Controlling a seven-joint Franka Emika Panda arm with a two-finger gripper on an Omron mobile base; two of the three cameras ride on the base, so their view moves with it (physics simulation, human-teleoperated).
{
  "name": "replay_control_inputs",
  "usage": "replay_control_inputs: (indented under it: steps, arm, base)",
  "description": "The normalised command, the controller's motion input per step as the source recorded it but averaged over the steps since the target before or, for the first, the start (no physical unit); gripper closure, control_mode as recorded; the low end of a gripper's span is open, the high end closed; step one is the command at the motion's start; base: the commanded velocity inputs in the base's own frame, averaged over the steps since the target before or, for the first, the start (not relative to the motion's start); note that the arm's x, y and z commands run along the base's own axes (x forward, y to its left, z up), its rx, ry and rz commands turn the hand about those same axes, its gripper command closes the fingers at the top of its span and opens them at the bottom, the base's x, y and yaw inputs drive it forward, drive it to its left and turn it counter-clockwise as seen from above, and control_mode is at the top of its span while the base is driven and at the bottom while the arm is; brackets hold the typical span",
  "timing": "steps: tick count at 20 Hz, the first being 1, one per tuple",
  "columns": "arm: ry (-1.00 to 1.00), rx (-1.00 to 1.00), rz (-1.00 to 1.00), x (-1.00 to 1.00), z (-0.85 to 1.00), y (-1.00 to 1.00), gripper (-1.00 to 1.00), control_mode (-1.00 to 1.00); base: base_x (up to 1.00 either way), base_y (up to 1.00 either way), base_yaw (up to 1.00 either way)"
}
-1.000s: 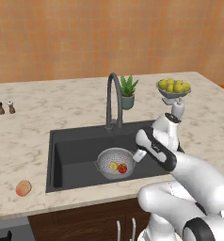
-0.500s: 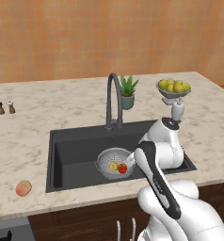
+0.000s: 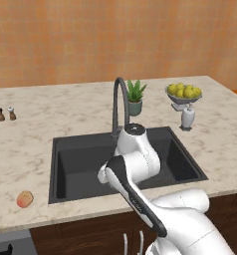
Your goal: Put the colander in the sink, put the peach, apple, kiwi in the colander, and turn on the sink faucet and pour water over the colander.
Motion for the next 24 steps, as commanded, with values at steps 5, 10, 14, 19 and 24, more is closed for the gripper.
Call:
replay_control_inputs:
  steps: [5,10,14,19,24]
  arm:
    - [0.11,-0.19,-0.06,0.0,0.0,1.0,-1.0,-1.0]
    - [0.24,-0.13,-0.02,0.01,0.0,0.93,-1.0,-1.0]
    - [0.17,-0.02,0.0,0.09,-0.07,0.75,-1.0,-1.0]
    - [0.05,0.0,0.0,0.0,-0.16,0.65,-1.0,-1.0]
    - [-0.02,0.01,-0.01,0.0,-0.28,0.58,-1.0,-1.0]
  base:
    - [0.0,0.0,0.0]
    - [0.0,0.0,0.0]
    - [0.0,0.0,0.0]
    - [0.0,0.0,0.0]
    - [0.0,0.0,0.0]
